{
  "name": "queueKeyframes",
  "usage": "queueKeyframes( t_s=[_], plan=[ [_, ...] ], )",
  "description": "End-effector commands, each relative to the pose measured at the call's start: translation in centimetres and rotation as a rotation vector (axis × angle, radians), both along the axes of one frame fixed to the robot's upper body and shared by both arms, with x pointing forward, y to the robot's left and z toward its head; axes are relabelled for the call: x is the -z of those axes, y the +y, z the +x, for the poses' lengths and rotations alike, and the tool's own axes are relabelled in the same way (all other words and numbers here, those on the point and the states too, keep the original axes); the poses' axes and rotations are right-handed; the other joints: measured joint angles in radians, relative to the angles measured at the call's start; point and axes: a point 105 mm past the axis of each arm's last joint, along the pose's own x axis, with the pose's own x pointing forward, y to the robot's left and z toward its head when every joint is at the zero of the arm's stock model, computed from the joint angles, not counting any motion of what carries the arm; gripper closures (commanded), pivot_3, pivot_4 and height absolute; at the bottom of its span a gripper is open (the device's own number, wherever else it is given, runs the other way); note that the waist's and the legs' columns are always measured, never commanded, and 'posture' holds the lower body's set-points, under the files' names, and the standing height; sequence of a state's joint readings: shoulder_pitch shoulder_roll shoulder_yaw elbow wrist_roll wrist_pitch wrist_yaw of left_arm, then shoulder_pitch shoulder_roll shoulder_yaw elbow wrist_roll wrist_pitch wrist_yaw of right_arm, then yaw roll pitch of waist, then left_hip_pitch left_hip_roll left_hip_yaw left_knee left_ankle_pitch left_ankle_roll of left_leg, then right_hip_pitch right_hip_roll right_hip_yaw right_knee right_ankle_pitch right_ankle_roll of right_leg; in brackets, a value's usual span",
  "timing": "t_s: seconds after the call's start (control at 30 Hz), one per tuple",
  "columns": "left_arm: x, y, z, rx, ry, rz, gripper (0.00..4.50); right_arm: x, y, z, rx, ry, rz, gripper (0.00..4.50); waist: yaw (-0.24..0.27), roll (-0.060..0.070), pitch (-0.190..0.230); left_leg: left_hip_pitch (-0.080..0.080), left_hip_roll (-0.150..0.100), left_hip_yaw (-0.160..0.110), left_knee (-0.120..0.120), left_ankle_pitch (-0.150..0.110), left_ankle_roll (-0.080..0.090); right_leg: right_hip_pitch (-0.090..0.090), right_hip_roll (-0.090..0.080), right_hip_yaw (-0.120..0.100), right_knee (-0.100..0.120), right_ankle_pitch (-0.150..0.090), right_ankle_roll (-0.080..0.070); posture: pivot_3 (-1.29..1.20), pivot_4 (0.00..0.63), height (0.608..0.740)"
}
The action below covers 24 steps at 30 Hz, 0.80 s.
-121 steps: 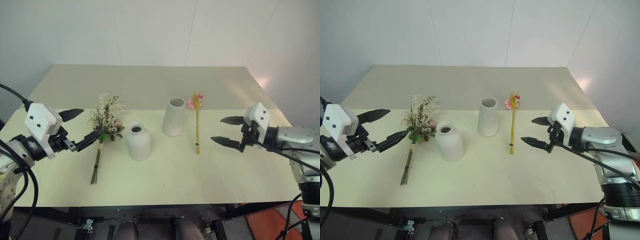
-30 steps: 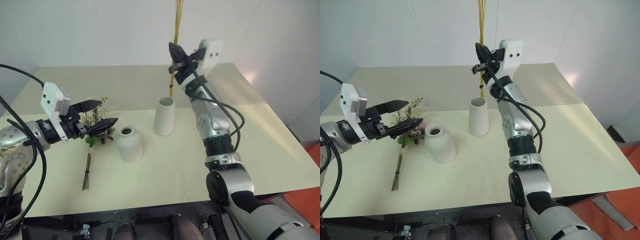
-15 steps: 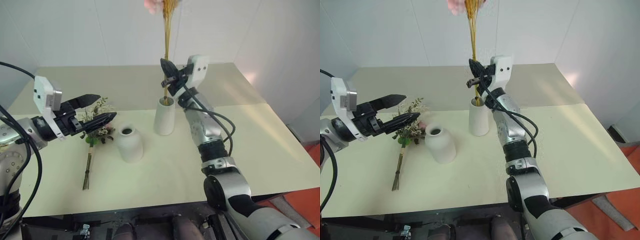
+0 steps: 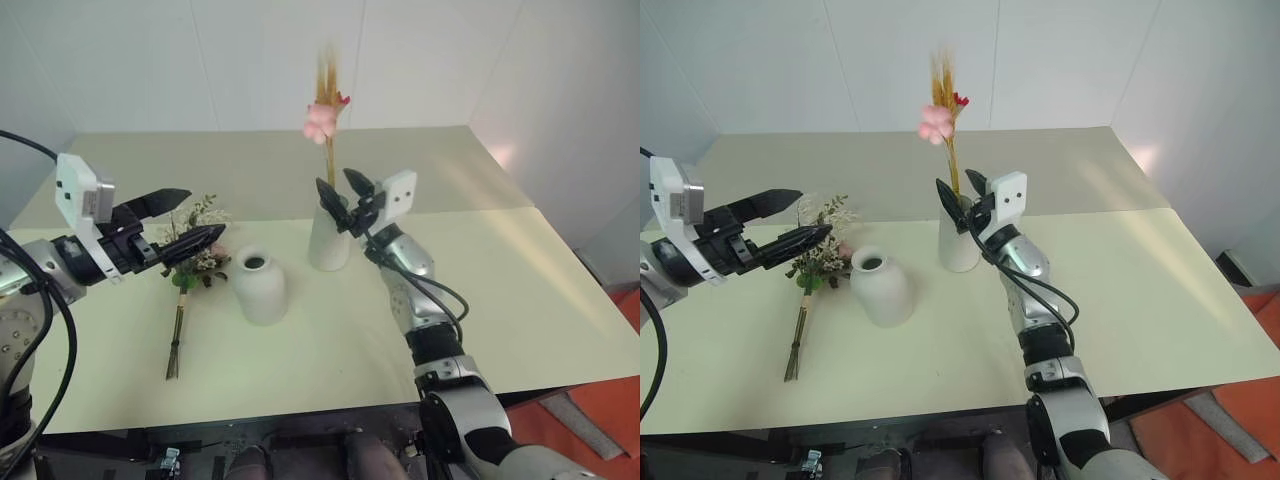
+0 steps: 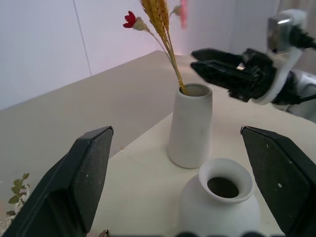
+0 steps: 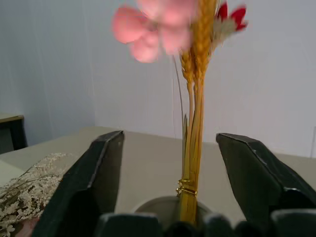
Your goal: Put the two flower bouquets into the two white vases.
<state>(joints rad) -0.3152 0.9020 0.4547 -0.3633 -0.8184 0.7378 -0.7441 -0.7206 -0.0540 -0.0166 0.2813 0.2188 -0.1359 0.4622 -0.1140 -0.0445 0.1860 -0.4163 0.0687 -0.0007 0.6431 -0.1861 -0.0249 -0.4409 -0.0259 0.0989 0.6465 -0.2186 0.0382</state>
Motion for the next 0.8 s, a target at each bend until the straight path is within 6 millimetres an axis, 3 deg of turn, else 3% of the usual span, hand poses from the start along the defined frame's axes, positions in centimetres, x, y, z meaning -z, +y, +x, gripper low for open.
queueKeyframes(
  t_s=[0.03, 0.27, 0.47, 0.63, 0.8],
  plan=[
    [0.5, 1.7, 0.7, -0.154, 0.043, 0.071, 0.0, -2.4, -1.1, -2.5, -0.059, -0.075, -0.036, 0.01, 0.003, 0.0, 0.0, 0.0, 0.0, 0.0, 0.0, 0.0, 0.0, 0.0, 0.0, 0.0, 0.0, 0.0, 0.0, 0.0, 0.15, 0.74],
    [4.6, 4.1, 2.2, -0.389, 0.32, 0.265, 0.0, -1.8, -4.3, -6.1, -0.304, 0.05, -0.269, 0.01, 0.023, 0.0, 0.0, 0.002, 0.0, 0.0, 0.0, 0.0, 0.0, 0.001, 0.0, 0.0, 0.0, -0.001, 0.0, 0.0, 0.15, 0.74],
    [8.9, 4.9, 3.1, -0.511, 0.571, 0.378, 0.0, -1.5, -7.5, -7.1, -0.387, 0.163, -0.47, 0.01, 0.036, 0.0, 0.0, 0.002, 0.0, 0.001, 0.0, 0.0, 0.0, 0.0, 0.0, 0.0, -0.001, -0.001, 0.0, 0.0, 0.15, 0.74],
    [11.5, 4.9, 4.7, -0.54, 0.67, 0.387, 0.0, -1.2, -8.8, -8.1, -0.473, 0.207, -0.642, 0.01, 0.045, 0.0, 0.0, 0.002, -0.001, 0.001, 0.0, 0.0, 0.0, 0.0, 0.0, 0.0, -0.001, -0.001, 0.0, 0.0, 0.15, 0.74],
    [13.4, 5.2, 6.4, -0.588, 0.678, 0.393, 1.25, -1.1, -9.9, -9.0, -0.514, 0.22, -0.727, 0.0, 0.051, 0.0, 0.0, 0.001, -0.001, 0.001, 0.0, 0.0, 0.0, 0.001, 0.0, 0.0, -0.001, -0.001, 0.0, 0.0, 0.15, 0.74]
  ],
)
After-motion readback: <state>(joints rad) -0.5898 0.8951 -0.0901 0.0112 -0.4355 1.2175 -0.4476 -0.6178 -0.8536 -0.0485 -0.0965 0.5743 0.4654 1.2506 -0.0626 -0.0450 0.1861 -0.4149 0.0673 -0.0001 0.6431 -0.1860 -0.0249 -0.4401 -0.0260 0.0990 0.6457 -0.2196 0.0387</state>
